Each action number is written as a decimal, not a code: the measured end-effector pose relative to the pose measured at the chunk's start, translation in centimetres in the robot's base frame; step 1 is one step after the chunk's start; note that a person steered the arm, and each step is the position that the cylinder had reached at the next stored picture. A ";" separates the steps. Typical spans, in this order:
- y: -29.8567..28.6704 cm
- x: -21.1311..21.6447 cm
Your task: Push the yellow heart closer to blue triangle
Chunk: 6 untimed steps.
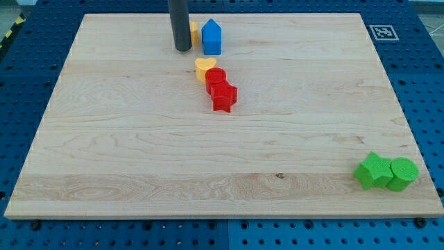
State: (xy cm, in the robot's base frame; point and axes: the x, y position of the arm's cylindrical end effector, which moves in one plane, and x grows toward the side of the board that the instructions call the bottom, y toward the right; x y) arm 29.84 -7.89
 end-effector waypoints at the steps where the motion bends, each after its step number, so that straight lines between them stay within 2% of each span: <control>1: 0.0 2.6; 3: 0.9 6.9; 6: 8.3 7.3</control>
State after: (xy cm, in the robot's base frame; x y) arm 37.13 0.44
